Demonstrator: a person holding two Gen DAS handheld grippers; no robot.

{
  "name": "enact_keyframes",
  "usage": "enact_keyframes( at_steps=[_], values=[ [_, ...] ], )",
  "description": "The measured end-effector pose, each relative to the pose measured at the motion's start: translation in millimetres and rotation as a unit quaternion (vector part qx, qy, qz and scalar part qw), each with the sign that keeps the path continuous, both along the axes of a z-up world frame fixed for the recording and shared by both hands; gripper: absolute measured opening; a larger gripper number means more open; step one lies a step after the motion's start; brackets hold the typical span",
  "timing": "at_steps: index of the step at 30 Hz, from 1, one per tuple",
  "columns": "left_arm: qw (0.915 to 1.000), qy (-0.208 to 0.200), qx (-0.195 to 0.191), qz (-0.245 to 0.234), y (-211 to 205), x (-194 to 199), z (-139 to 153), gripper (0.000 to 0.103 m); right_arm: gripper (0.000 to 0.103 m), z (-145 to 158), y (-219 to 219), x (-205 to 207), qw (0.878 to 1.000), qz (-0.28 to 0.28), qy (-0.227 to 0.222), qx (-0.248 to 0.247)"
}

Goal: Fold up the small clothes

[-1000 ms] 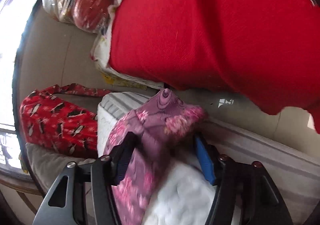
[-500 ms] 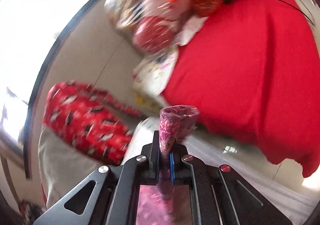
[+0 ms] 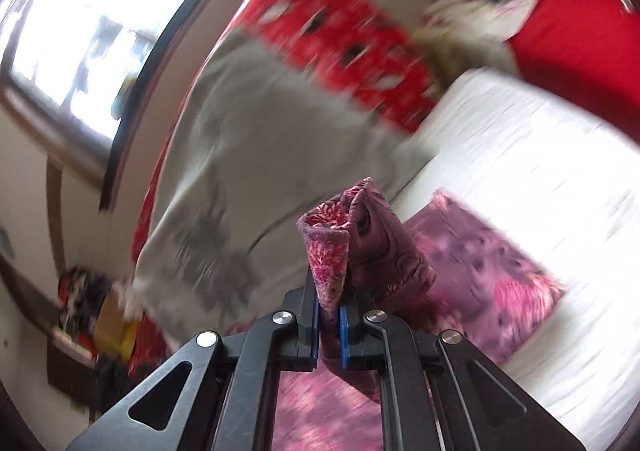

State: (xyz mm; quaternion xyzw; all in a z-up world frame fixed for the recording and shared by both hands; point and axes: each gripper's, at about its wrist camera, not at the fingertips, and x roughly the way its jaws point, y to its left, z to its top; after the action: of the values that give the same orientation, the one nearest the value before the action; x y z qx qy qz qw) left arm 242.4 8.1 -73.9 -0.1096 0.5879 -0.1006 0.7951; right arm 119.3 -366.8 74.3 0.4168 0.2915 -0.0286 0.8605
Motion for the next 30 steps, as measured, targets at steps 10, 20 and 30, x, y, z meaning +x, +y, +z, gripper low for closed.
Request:
enact_keyframes(
  at_steps=[10,20,30],
  values=[
    [0.9943,0.033,-0.102,0.007,52,7,0,0.103,0.007,-12,155,42,0.992,0.127,0.022,-0.003],
    [0.9845,0.042,-0.168,0.028,104,-8,30,0.103,0.007,-34,271,55,0.973,0.228,0.044,0.018],
    [0.9828,0.047,-0.177,0.025,88,-7,28,0.103,0.020,-96,294,26,0.955,0.253,0.132,0.085]
  ],
)
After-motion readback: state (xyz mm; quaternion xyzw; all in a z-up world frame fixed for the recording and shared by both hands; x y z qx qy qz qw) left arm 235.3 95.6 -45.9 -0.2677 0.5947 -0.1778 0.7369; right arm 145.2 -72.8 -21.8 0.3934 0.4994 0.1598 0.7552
